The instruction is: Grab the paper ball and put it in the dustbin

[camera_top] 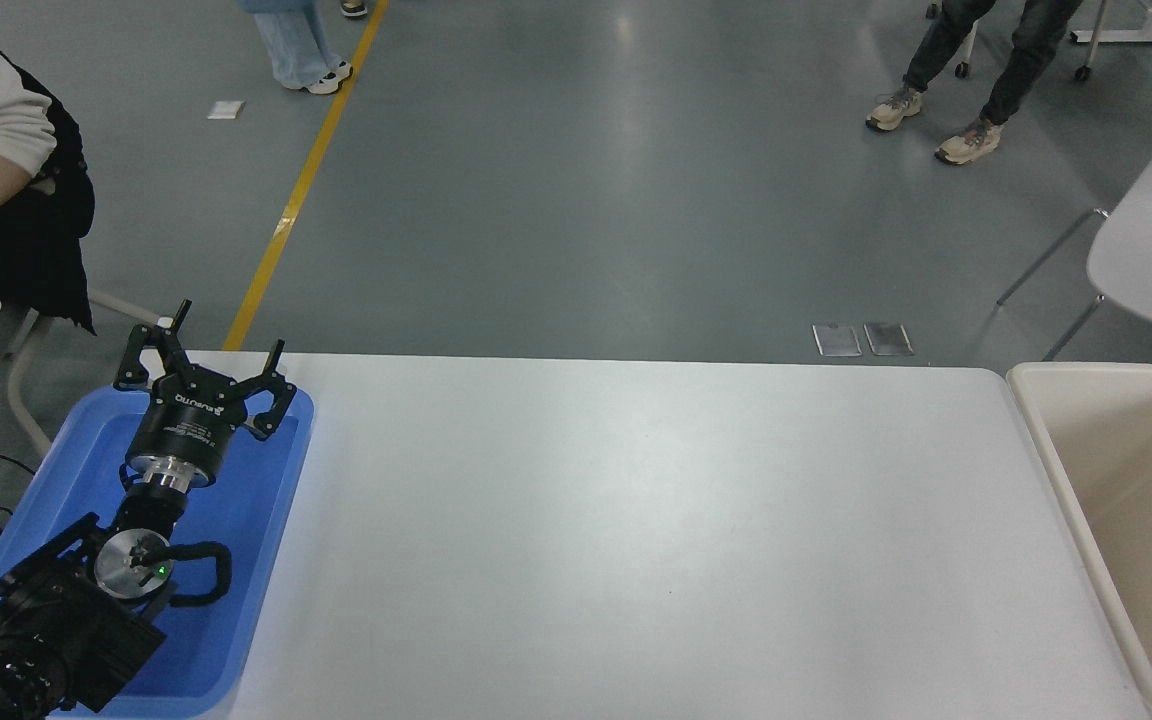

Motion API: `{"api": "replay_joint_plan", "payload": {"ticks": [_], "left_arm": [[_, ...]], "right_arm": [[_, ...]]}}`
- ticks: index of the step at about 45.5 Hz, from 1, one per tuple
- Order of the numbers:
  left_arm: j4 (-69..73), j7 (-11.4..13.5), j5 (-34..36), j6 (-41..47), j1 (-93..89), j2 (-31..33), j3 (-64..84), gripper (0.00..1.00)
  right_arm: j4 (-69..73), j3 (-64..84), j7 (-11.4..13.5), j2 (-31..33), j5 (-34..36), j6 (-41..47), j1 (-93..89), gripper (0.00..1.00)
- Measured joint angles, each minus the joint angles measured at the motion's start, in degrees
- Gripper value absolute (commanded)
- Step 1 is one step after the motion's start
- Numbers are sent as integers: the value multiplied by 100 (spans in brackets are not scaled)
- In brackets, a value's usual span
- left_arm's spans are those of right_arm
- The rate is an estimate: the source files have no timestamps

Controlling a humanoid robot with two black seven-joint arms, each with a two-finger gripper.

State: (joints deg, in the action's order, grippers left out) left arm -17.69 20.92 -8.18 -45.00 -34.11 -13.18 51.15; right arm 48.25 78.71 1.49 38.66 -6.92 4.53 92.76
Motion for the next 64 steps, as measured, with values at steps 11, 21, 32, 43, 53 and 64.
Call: {"api": "replay_joint_plan", "payload": {"ticks": [11, 21, 32, 43, 53, 64], "left_arm": [[1, -1, 0, 0, 0, 0, 0, 100], [1, -1, -1, 0, 1, 0, 0, 100], [1, -2, 1, 0, 1, 0, 0, 100], [2, -1, 0, 0, 1, 0, 0, 100], [2, -1, 0, 0, 1, 0, 0, 100], [2, -1, 0, 0, 1, 0, 0, 100]], "right_arm": [[-726, -617, 0, -12, 499, -1035, -1509, 0], [-1323, -1563, -3, -28, 664, -1699, -2806, 0], [-2161, -2544, -25, -224, 656, -1958, -3956, 0], [-2548, -2890, -36, -427, 666, -2034, -4479, 33], [-2695, -3003, -37, -517, 671, -2110, -4659, 100], [-2790, -3040, -34, -548, 673, -2158, -4726, 100]]}}
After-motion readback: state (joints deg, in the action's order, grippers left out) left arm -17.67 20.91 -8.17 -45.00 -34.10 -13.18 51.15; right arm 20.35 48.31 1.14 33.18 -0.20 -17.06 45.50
